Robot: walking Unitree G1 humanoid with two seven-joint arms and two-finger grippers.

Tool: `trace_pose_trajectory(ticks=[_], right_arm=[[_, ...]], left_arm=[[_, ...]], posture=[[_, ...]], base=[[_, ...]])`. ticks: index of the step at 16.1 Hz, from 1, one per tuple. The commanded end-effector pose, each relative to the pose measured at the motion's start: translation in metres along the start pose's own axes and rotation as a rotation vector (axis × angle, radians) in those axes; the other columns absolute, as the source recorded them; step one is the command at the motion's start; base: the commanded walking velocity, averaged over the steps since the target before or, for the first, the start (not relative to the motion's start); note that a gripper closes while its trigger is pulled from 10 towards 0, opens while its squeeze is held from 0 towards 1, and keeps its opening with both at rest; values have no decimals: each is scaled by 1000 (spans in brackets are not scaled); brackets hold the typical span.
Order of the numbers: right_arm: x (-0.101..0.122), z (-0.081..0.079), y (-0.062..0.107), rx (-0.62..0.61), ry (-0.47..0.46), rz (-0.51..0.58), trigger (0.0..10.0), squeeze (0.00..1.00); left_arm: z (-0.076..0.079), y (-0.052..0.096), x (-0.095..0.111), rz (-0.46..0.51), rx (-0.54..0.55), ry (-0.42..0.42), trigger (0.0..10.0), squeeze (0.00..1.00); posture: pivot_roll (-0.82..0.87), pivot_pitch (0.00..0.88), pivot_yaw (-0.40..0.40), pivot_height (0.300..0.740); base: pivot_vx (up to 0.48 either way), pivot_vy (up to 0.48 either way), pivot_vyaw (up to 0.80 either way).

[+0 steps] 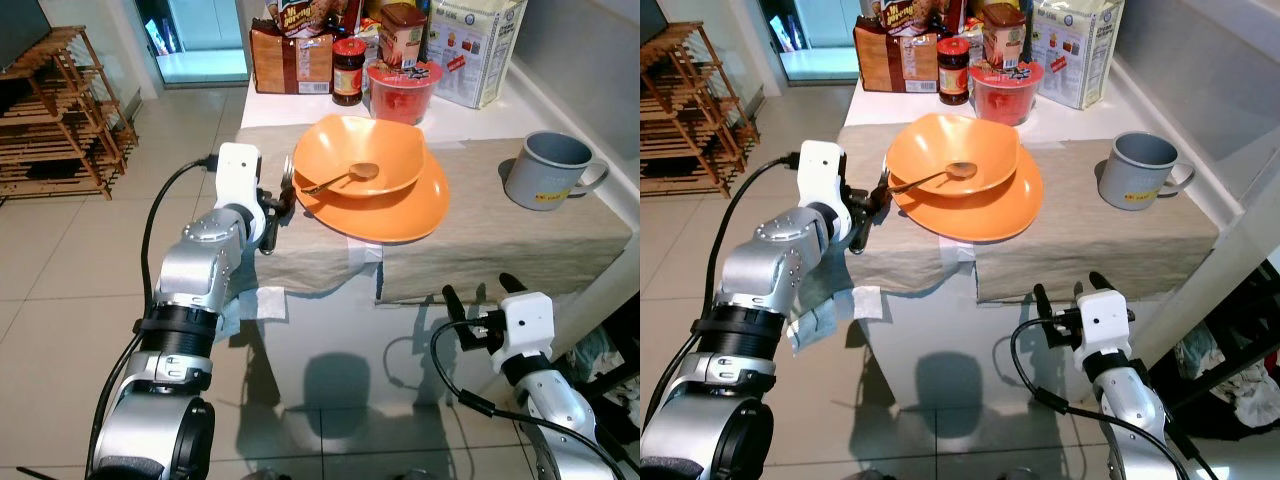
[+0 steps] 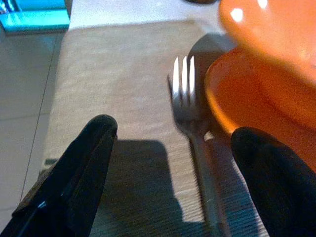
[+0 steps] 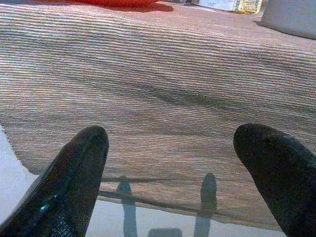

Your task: Setting the table

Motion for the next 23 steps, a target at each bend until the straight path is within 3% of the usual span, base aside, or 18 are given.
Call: trace_pose_trajectory(ticks=[1, 4, 7, 13, 15, 16, 17, 19, 23], right_arm=[[2, -2, 1, 2, 0, -1, 10000, 0], [1, -3, -1, 5, -1, -2, 10000, 0], [2, -2, -3, 6, 1, 1, 10000, 0], [3, -3, -3, 7, -2, -1, 10000, 0], [1, -3, -3, 10, 0, -8, 10000, 0], [1, -3, -3, 12, 1, -10, 10000, 0], [0, -2, -3, 12, 2, -13, 10000, 0], [-1, -2, -3, 15, 3, -17, 10000, 0], [-1, -2, -3, 18, 7, -24, 10000, 0]], left_arm=[[2, 3, 0, -5, -17, 0, 10000, 0], [3, 2, -7, -40, -22, -7, 10000, 0], [6, 0, -23, -161, -62, -60, 10000, 0], [-3, -5, -28, -219, -35, -90, 10000, 0], [-2, -6, -31, -243, -30, -82, 10000, 0], [-2, -7, -39, -302, -39, 14, 10000, 0], [-3, -7, -44, -335, -37, 76, 0, 0], [-8, -8, -55, -402, -17, 172, 0, 0], [-7, -9, -61, -433, -24, 158, 0, 0]], posture=[[-145, 0, 76, 740], [-146, 0, 72, 740], [-142, 0, 71, 740], [-139, 2, 70, 740], [-139, 2, 71, 740], [-139, 2, 71, 740], [-138, 7, 68, 740], [-140, 10, 67, 740], [-141, 12, 64, 740]], base=[[0, 0, 0], [0, 0, 0], [0, 0, 0], [0, 0, 0], [0, 0, 0], [0, 0, 0], [0, 0, 0], [0, 0, 0], [0, 0, 0]])
Point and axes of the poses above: a point about 5 cm out from each wrist's last joint towards the gripper, its own y axis pointing back from the gripper into the wrist, its own x axis along the axis of the wrist's last joint, z = x × y, the point moved 1 cm from there along -y, pointing out of the wrist towards the gripper, and after that the axes turned 3 degrees about y, right-handed, at the moved point
